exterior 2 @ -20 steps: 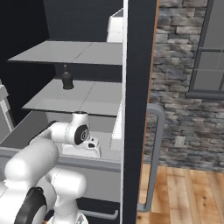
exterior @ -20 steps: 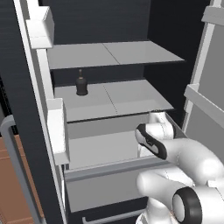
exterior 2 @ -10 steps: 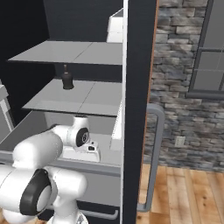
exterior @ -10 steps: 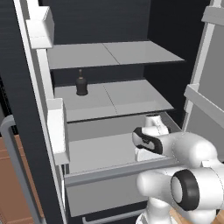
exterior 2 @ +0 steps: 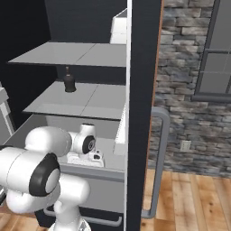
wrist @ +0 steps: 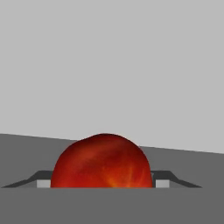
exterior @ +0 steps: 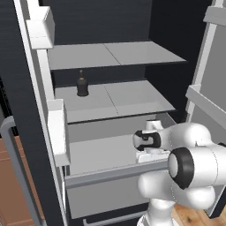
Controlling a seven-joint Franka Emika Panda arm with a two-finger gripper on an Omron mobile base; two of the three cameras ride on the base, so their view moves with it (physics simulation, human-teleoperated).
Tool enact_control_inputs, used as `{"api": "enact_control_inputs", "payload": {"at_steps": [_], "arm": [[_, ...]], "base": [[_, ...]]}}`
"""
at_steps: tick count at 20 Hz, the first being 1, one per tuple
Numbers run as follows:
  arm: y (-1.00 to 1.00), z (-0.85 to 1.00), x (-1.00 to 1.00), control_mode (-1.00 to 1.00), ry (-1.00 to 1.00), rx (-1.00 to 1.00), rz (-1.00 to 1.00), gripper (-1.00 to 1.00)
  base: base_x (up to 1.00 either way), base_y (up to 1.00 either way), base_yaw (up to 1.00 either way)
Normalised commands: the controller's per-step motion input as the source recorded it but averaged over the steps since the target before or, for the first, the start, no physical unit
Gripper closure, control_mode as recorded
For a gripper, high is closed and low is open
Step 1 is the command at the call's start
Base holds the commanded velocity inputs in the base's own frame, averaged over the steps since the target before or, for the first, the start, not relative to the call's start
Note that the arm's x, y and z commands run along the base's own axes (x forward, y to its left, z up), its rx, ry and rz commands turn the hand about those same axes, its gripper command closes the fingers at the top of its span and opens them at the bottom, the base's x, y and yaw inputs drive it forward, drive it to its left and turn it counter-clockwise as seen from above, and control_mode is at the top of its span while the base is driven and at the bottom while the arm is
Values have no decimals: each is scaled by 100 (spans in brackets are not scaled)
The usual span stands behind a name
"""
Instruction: Place the squash and tomato inside the fridge drawer. Close the drawer after placing the vegetables.
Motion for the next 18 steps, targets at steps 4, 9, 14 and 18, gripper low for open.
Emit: {"api": "enact_control_inputs", "payload": {"at_steps": [4,9,14,18], "arm": [[0,-6,-49,-100,-3,1,-1,-100],[0,22,-8,-100,0,0,-1,-100],[6,54,14,-100,0,0,0,-100],[8,69,11,-100,0,0,0,-100]], "base": [[0,0,0],[0,0,0],[0,0,0],[0,0,0]]}}
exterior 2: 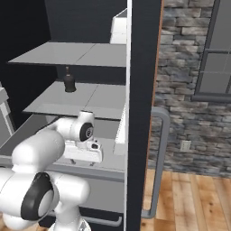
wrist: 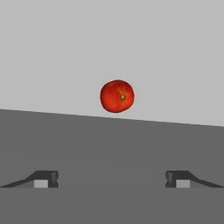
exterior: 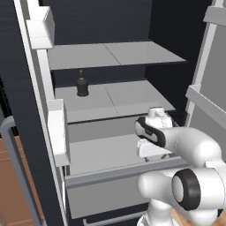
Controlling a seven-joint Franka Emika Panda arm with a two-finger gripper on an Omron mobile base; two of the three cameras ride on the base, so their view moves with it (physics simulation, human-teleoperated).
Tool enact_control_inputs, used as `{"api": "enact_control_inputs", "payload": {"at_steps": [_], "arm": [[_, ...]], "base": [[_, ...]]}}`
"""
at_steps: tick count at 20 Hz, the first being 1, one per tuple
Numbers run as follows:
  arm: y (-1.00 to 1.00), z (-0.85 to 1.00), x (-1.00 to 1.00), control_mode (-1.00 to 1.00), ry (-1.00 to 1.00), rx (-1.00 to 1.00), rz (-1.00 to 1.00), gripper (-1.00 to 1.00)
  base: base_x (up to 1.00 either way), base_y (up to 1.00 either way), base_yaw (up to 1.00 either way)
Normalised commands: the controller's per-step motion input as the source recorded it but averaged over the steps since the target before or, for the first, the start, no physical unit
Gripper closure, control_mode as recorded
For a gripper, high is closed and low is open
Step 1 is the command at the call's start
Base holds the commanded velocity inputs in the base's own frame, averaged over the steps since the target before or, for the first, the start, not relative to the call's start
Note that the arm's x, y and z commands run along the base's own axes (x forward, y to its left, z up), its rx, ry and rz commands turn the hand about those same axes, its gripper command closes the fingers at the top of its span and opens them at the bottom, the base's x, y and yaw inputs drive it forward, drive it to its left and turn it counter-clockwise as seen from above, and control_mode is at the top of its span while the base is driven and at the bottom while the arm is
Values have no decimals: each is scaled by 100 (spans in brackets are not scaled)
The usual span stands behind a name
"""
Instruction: Place the squash and tomato inside the fridge drawer. Close the drawer after placing the vegetables.
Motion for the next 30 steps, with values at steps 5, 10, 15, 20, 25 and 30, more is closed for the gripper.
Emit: {"api": "enact_control_inputs", "payload": {"at_steps": [5,10,15,20,25,30], "arm": [[11,89,-20,-100,-12,0,0,-100],[8,89,-64,-100,-25,0,-2,-100],[1,67,-89,-100,-30,0,-5,-100],[5,44,-81,-100,-35,0,-6,-100],[26,11,-3,-100,-6,0,-1,-100],[2,0,1,-100,0,0,0,-100]], "base": [[0,0,0],[0,0,0],[0,0,0],[0,0,0],[0,0,0],[0,0,0]]}}
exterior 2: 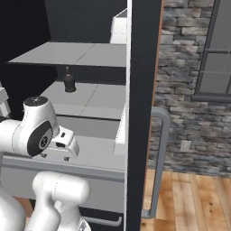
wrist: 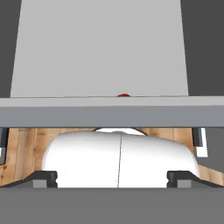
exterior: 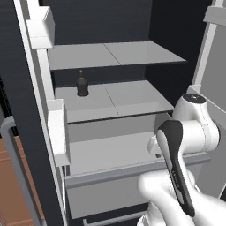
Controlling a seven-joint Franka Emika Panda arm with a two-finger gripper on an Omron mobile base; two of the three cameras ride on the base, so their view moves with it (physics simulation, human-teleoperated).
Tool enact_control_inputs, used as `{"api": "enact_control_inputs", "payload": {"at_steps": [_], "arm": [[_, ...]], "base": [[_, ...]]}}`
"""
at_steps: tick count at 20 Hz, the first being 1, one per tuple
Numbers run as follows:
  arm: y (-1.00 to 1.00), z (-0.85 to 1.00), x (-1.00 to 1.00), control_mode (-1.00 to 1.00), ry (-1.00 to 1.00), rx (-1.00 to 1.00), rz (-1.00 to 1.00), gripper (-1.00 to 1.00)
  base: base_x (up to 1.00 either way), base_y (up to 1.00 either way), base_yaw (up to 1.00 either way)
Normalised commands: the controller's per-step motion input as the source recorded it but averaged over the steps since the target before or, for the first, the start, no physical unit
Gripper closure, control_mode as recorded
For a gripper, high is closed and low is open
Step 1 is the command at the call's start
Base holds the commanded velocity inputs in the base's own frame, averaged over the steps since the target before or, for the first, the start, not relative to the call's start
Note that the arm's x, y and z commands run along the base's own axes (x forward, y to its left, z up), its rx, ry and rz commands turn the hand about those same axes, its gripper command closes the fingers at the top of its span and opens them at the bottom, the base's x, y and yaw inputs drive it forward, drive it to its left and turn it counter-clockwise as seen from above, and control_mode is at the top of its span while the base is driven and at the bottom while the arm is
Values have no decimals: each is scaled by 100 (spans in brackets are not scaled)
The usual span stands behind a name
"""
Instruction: Place the squash and tomato inside the fridge drawer. Close the drawer after placing the vegetables.
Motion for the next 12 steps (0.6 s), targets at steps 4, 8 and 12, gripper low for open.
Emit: {"api": "enact_control_inputs", "payload": {"at_steps": [4,8,12], "arm": [[0,-3,0,-100,0,0,0,-100],[0,0,0,100,0,0,0,-100],[0,0,0,100,0,0,0,-100]], "base": [[0,0,0],[-49,-4,4],[-96,-7,26]]}}
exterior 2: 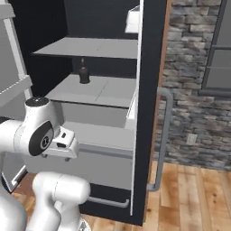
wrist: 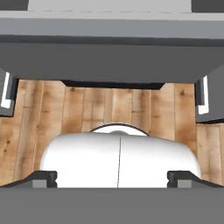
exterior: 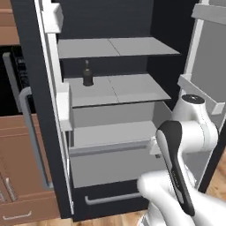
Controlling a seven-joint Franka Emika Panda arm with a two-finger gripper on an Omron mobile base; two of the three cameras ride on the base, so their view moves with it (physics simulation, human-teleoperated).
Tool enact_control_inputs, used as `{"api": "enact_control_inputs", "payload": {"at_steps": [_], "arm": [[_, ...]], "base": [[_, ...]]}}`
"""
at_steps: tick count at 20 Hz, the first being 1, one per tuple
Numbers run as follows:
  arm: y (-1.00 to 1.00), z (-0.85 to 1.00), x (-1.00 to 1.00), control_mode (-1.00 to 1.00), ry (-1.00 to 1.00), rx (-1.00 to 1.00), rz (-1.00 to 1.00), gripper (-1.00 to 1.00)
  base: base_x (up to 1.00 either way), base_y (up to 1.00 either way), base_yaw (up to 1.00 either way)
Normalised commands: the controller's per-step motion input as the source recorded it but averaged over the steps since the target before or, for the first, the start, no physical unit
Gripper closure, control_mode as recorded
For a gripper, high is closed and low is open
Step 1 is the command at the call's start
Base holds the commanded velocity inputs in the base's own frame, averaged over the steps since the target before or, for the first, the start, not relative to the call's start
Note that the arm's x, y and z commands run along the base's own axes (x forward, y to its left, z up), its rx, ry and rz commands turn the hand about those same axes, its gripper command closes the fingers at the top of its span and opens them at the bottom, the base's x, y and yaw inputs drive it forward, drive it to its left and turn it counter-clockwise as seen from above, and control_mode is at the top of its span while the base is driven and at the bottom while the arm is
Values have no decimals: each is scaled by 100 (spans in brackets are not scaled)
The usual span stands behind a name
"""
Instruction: Place the squash and tomato inside the fridge drawer. Close the drawer after placing the vegetables.
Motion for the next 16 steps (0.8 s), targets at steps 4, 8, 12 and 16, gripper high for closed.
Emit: {"api": "enact_control_inputs", "payload": {"at_steps": [4,8,12,16], "arm": [[0,0,0,100,0,0,0,-100],[0,0,0,100,0,0,0,-100],[0,0,0,100,0,0,0,-100],[0,0,0,100,0,0,0,-100]], "base": [[-74,-23,39],[-53,-29,44],[-31,-43,48],[-52,-62,50]]}}
